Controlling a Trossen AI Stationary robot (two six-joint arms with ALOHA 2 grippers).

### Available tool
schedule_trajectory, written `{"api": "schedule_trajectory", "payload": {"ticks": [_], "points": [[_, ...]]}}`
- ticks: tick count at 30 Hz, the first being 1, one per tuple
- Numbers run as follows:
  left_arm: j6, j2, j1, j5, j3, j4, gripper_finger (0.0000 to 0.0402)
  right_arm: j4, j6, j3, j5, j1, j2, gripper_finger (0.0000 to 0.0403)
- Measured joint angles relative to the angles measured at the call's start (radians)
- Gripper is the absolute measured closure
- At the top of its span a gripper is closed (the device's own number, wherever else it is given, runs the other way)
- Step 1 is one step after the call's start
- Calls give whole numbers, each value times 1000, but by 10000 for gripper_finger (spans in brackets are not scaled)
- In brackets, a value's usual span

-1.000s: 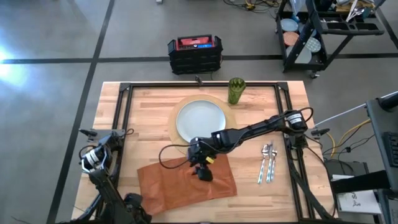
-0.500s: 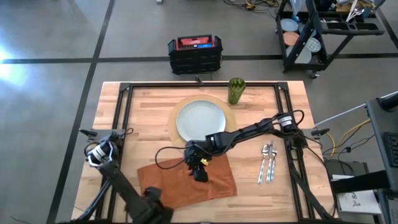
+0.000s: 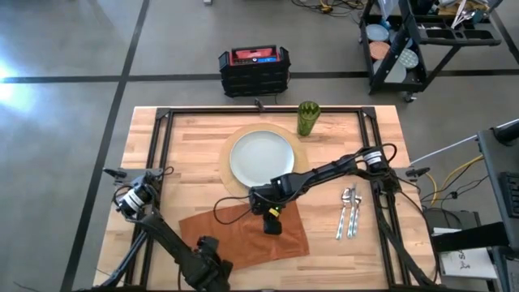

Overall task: Set table place
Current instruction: Fold the orange table napkin

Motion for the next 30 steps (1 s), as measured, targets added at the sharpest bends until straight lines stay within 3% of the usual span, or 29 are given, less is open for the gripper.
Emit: {"api": "schedule_trajectory", "payload": {"ticks": [5,20,30], "points": [[5,-9,-6,64,-61,86,327,-1,13,-8,0,9,0,357],[-4,-67,-61,171,-64,-41,327,30,30,-117,-4,12,-2,400],[-16,-73,-94,223,-71,-45,326,28,75,-144,2,28,-19,401]]}}
